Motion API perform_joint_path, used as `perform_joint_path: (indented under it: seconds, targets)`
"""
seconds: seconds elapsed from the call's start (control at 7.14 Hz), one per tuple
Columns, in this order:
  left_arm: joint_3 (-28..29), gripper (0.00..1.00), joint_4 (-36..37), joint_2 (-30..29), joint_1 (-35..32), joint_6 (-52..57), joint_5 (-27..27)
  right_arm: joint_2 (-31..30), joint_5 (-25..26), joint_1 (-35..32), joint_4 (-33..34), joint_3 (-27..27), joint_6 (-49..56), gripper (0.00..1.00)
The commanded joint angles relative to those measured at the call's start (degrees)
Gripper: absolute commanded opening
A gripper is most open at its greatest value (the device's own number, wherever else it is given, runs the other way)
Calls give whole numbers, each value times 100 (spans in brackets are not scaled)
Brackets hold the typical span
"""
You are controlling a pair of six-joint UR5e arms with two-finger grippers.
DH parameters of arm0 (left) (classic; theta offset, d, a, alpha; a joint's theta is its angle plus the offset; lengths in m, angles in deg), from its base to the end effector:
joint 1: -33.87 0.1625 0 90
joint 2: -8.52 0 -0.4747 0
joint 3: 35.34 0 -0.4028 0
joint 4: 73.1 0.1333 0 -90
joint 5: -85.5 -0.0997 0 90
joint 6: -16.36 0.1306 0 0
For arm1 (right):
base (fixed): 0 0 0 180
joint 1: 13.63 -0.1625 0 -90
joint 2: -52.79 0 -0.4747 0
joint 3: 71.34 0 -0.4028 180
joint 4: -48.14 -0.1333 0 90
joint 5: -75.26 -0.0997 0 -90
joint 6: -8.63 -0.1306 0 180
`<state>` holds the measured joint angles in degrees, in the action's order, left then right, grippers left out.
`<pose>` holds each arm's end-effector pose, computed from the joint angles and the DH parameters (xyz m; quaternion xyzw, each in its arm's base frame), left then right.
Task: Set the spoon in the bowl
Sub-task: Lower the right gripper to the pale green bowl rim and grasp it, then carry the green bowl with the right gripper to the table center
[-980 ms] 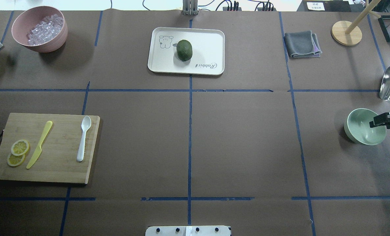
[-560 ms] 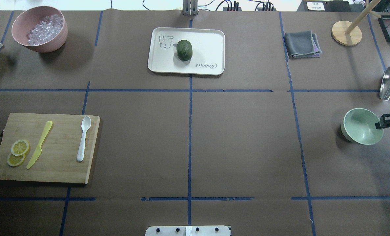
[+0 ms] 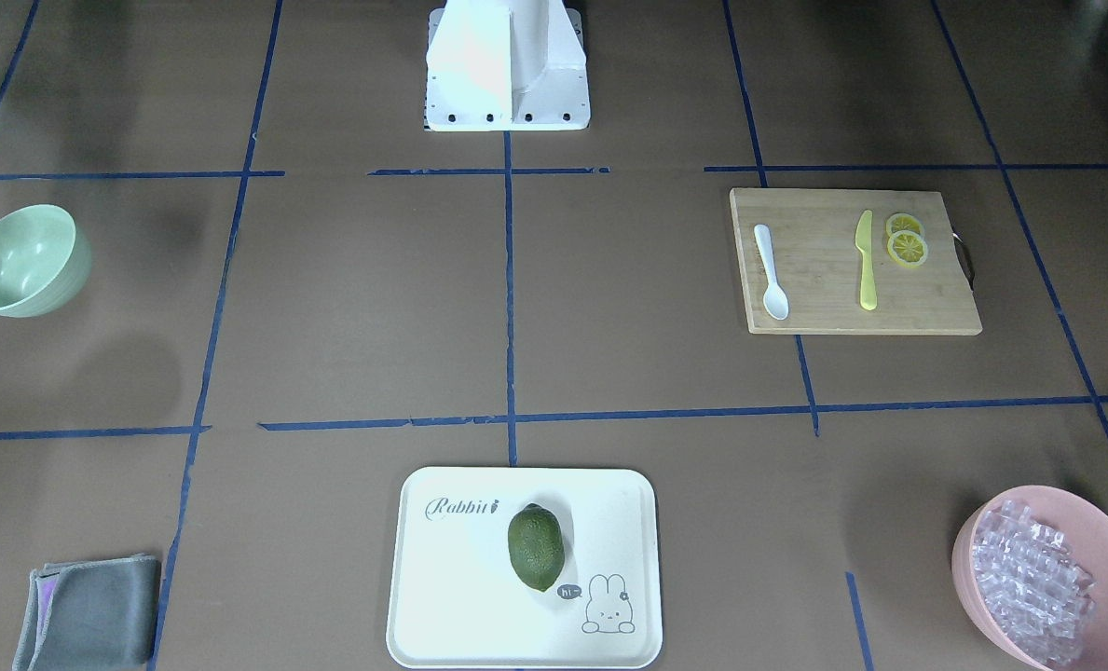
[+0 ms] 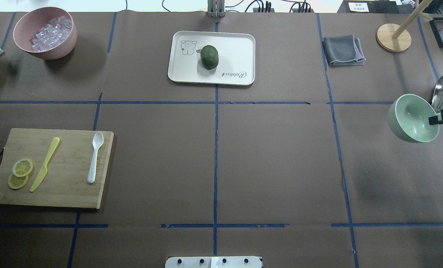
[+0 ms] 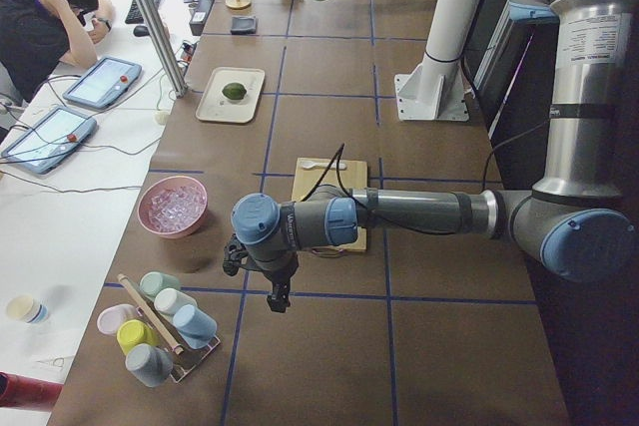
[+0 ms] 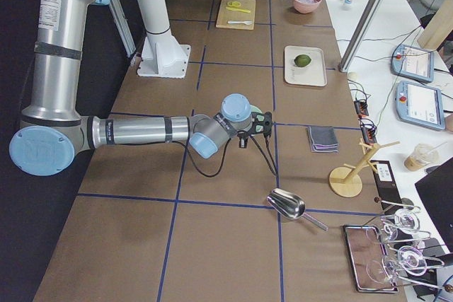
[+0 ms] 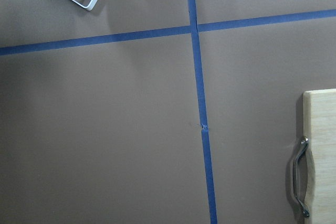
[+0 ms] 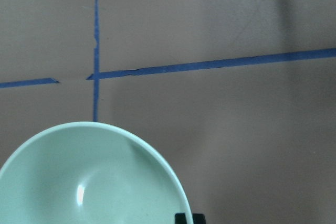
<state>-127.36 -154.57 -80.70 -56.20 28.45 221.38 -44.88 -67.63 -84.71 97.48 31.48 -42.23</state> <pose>-0.0401 -0.4836 0.7313 -0.0170 0.3930 0.0716 0.9166 -0.1228 -0.4482 0.5802 0.0512 -0.5358 0.0603 0.8406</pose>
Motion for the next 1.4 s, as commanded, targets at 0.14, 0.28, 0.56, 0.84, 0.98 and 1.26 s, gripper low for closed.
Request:
perform_joint_path:
  seconds: [0.14, 0.28, 0.56, 0.84, 0.98, 1.26]
  targets:
    - [9, 100, 0, 1, -2, -5, 0, 1089, 686, 1136, 1378, 1078, -1443, 0]
    - [9, 100, 0, 1, -2, 4, 0, 1701, 1345, 1724, 2472, 1439, -1688, 0]
    - [9, 100, 0, 19, -2, -5, 0, 2776, 2801, 3311, 3072, 1373, -2739, 1]
    - [9, 100, 0, 10, 7, -5, 0, 3593, 3942, 4328, 3073, 630, -3358, 1]
    - [9, 100, 0, 19, -2, 4, 0, 3910, 4240, 4531, 3055, 234, -3465, 1]
    - [9, 100, 0, 19, -2, 4, 0, 4193, 4384, 4656, 3046, -251, -3475, 2]
